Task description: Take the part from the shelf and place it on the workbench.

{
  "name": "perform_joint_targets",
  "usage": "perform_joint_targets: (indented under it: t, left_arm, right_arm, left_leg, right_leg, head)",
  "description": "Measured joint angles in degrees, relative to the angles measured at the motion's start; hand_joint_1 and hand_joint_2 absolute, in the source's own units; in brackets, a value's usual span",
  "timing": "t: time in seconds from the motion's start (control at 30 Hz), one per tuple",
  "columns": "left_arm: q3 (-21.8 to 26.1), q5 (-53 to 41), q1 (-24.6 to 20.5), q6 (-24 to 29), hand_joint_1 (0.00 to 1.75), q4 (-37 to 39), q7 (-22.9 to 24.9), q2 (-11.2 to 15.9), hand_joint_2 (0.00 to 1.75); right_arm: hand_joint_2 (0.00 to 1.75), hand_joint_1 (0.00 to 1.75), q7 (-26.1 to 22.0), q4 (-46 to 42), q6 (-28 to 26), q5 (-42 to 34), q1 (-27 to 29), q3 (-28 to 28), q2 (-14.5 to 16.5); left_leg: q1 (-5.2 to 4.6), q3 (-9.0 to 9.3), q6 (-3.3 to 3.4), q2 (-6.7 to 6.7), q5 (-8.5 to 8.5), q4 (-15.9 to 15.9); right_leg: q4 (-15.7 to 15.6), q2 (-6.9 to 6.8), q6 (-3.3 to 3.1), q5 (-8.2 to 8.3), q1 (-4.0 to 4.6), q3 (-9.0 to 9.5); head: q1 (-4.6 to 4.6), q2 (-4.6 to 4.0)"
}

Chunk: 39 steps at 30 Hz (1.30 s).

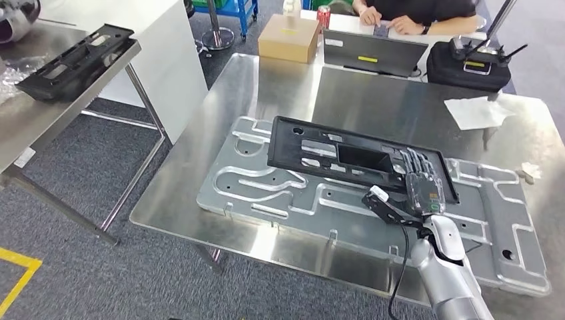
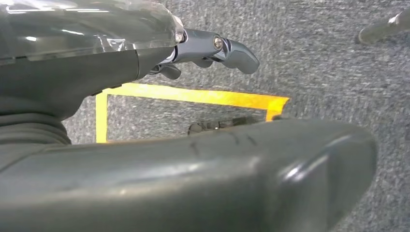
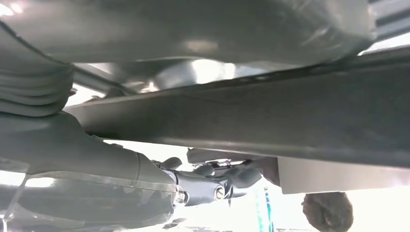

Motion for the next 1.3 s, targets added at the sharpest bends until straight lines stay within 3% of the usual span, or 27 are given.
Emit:
perform_joint_targets:
  t: [0.07,0.1,0.13,0.17,0.23,0.3,0.33,0.43,0.5,0.6,0.63,0.67,0.7,0.77,0.8,0.87,0.93,0.97,1.03,1.1,1.13,1.17,1.2,1.23,1.3]
  left_arm:
    - [0.0,0.1,0.0,0.2,0.0,0.0,0.0,0.0,0.0]
    - [0.0,0.2,0.0,0.3,0.0,0.0,0.1,-0.1,0.0]
    - [0.0,0.2,0.0,0.4,0.0,0.0,0.1,-0.1,0.0]
    - [0.0,0.3,0.0,0.5,0.0,0.0,0.1,-0.1,0.0]
    - [0.0,0.4,-0.1,0.6,0.0,0.0,0.2,-0.1,0.0]
    - [0.1,0.4,-0.3,0.7,0.0,0.0,0.2,-0.1,0.0]
    - [0.1,0.5,-0.3,0.7,0.0,0.0,0.2,-0.1,0.0]
    - [0.1,0.6,-0.4,0.8,0.0,0.0,0.3,-0.2,0.0]
    - [0.1,0.7,-0.4,0.7,0.0,0.0,0.3,-0.2,0.0]
    - [0.1,0.8,-0.4,0.5,0.0,0.0,0.3,-0.3,0.0]
    - [0.1,0.8,-0.4,0.4,0.0,0.0,0.3,-0.3,0.0]
    - [0.1,0.8,-0.4,0.4,0.0,0.0,0.3,-0.3,0.0]
    - [0.1,0.8,-0.4,0.4,0.0,0.0,0.3,-0.3,0.0]
    - [0.1,0.8,-0.4,0.3,0.0,0.0,0.3,-0.3,0.0]
    - [0.1,0.8,-0.4,0.3,0.0,0.0,0.3,-0.3,0.0]
    - [0.1,0.8,-0.5,0.3,0.0,0.0,0.2,-0.4,0.0]
    - [0.1,0.8,-0.4,0.2,0.0,0.0,0.2,-0.5,0.0]
    - [0.1,0.8,-0.4,0.2,0.0,0.0,0.2,-0.5,0.0]
    - [0.1,0.8,-0.3,0.1,0.0,0.0,0.2,-0.5,0.0]
    - [0.1,0.8,-0.3,0.0,0.0,0.0,0.1,-0.5,0.0]
    - [0.1,0.8,-0.3,-0.1,0.0,0.0,0.1,-0.5,0.0]
    - [0.1,0.8,-0.3,-0.1,0.0,0.0,0.1,-0.5,0.0]
    - [0.1,0.8,-0.3,-0.2,0.0,0.0,0.1,-0.5,0.0]
    - [0.1,0.8,-0.3,-0.2,0.0,0.0,0.1,-0.4,0.0]
    - [0.1,0.8,-0.4,-0.3,0.0,0.0,0.1,-0.4,0.0]
  right_arm:
    - [0.0,0.0,-0.2,0.1,-0.1,-0.1,-0.1,0.0,0.0]
    - [0.0,0.0,-0.3,0.3,-0.1,-0.2,-0.1,0.0,0.0]
    - [0.0,0.0,-0.3,0.4,-0.1,-0.2,-0.1,0.0,0.0]
    - [0.0,0.0,-0.4,0.6,-0.1,-0.3,-0.2,0.0,0.0]
    - [0.0,0.0,-0.4,1.0,-0.1,-0.3,-0.4,0.0,0.0]
    - [0.0,0.0,-0.5,1.2,-0.1,-0.4,-0.9,0.0,0.0]
    - [0.0,0.0,-0.5,1.4,-0.1,-0.5,-1.2,0.0,0.0]
    - [0.0,0.0,-0.6,1.8,-0.1,-0.5,-1.8,0.0,0.1]
    - [0.0,0.0,-0.5,2.2,-0.2,-0.5,-2.1,0.0,0.1]
    - [0.0,0.0,-0.4,2.8,-0.5,-0.5,-2.2,0.0,0.1]
    - [0.0,0.0,-0.4,2.9,-0.6,-0.5,-2.1,0.0,0.1]
    - [0.0,0.0,-0.3,3.1,-0.6,-0.5,-2.0,0.0,0.1]
    - [0.0,0.0,-0.3,3.3,-0.6,-0.5,-1.9,0.0,0.1]
    - [0.0,0.0,-0.2,3.6,-0.7,-0.5,-2.0,0.0,0.2]
    - [0.0,0.0,-0.2,3.6,-0.7,-0.5,-2.2,0.0,0.2]
    - [0.0,0.0,-0.2,3.6,-0.8,-0.5,-2.4,-0.1,0.2]
    - [0.0,0.0,-0.1,3.8,-0.9,-0.5,-2.4,-0.1,0.3]
    - [0.0,0.0,-0.1,3.9,-1.0,-0.5,-2.4,-0.1,0.4]
    - [0.0,0.0,-0.1,4.0,-1.1,-0.5,-2.4,-0.1,0.5]
    - [0.0,0.0,-0.1,4.0,-1.2,-0.5,-2.1,-0.2,0.6]
    - [0.0,0.0,-0.1,4.0,-1.2,-0.5,-1.8,-0.2,0.6]
    - [0.0,0.0,-0.1,4.0,-1.2,-0.5,-1.5,-0.2,0.6]
    - [0.0,0.0,-0.1,3.9,-1.2,-0.5,-1.2,-0.3,0.6]
    - [0.0,0.0,-0.1,3.8,-1.2,-0.5,-0.8,-0.3,0.6]
    - [0.0,0.0,-0.1,3.4,-1.2,-0.5,-0.5,-0.4,0.5]
  left_leg:
    - [0.37,-2.18,-0.65,0.11,-5.5,7.1]
    - [0.54,-2.96,-0.92,0.12,-7.42,10.7]
    - [0.68,-3.01,-1.14,0.14,-8.22,12.8]
    - [0.79,-2.0,-1.28,0.15,-7.85,12.8]
    - [0.95,3.05,-1.2,0.17,-5.39,6.6]
    - [0.8,7.86,-0.62,0.13,-4.32,-0.7]
    - [0.66,8.83,-0.29,0.1,-4.32,-2.5]
    - [0.57,8.42,0.92,0.19,-3.48,-3.4]
    - [0.78,7.67,2.01,0.38,-2.25,-3.9]
    - [0.69,5.61,2.69,0.45,-0.52,-4.0]
    - [0.63,4.87,2.68,0.45,0.01,-4.0]
    - [0.58,4.15,2.63,0.45,0.53,-3.9]
    - [0.55,3.47,2.51,0.45,1.02,-3.9]
    - [0.47,2.31,2.15,0.44,1.84,-3.5]
    - [0.39,1.89,1.88,0.45,2.19,-3.4]
    - [0.28,1.46,1.26,0.49,2.95,-3.2]
    - [0.34,1.22,0.54,0.47,3.59,-3.2]
    - [0.4,0.82,0.2,0.43,3.04,-2.9]
    - [0.58,-0.72,-0.37,0.38,-1.2,0.8]
    - [0.74,-2.66,-0.79,0.38,-6.75,8.1]
    - [0.8,-3.1,-0.96,0.38,-8.06,11.4]
    - [0.84,-2.75,-1.06,0.38,-8.01,13.1]
    - [0.88,-1.44,-1.05,0.39,-6.87,12.9]
    - [0.9,0.91,-0.91,0.38,-5.3,10.5]
    - [0.77,7.16,-0.31,0.35,-4.26,2.1]
  right_leg:
    - [0.0,-0.27,-0.42,0.88,0.05,-1.12]
    - [0.1,-0.39,-0.42,1.28,0.11,-1.7]
    - [0.1,-0.48,-0.37,1.68,0.15,-2.3]
    - [0.3,-0.53,-0.28,2.04,0.16,-2.88]
    - [0.7,-0.53,0.02,2.62,0.14,-3.91]
    - [1.0,-0.5,0.56,3.12,0.21,-4.61]
    - [1.1,-0.49,0.91,3.41,0.23,-4.77]
    - [0.9,-0.38,2.07,4.25,0.19,-5.03]
    - [3.0,-0.2,2.54,1.8,0.13,-6.08]
    - [13.2,-0.01,2.88,-5.57,0.02,-9.41]
    - [15.9,0.0,2.98,-6.52,0.01,-9.87]
    - [16.8,0.0,3.02,-6.26,0.0,-9.46]
    - [15.5,0.0,2.97,-5.01,0.0,-7.91]
    - [8.2,0.0,2.59,-2.71,0.07,-2.32]
    - [4.4,0.02,2.33,-2.36,0.19,0.35]
    - [0.3,0.1,1.8,-2.69,0.51,2.8]
    - [-0.2,0.05,1.12,-1.95,0.53,2.25]
    - [-0.3,-0.03,0.67,-1.4,0.42,1.83]
    - [-0.5,-0.24,-0.13,-0.03,0.14,0.59]
    - [-0.5,-0.29,-0.41,1.22,0.19,-1.03]
    - [-0.4,-0.3,-0.37,1.85,0.22,-1.88]
    - [-0.4,-0.31,-0.3,2.48,0.24,-2.75]
    - [-0.3,-0.31,-0.18,3.07,0.26,-3.58]
    - [-0.2,-0.29,-0.04,3.63,0.27,-4.37]
    - [0.1,-0.25,0.39,4.6,0.33,-5.59]
  head:
    - [0.01,0.0]
    - [0.0,0.0]
    - [0.0,0.0]
    - [-0.01,0.0]
    - [-0.01,0.01]
    - [-0.01,0.01]
    - [0.0,0.0]
    - [0.01,0.0]
    - [0.02,0.01]
    - [0.02,0.01]
    - [0.02,0.01]
    - [0.03,0.01]
    - [0.02,0.01]
    - [0.02,0.01]
    - [-0.01,0.01]
    - [-0.02,0.01]
    - [-0.02,0.01]
    - [-0.03,0.01]
    - [-0.04,0.01]
    - [-0.04,0.01]
    - [-0.05,0.01]
    - [-0.05,0.0]
    - [-0.04,0.0]
    - [-0.05,-0.01]
    - [-0.04,-0.01]
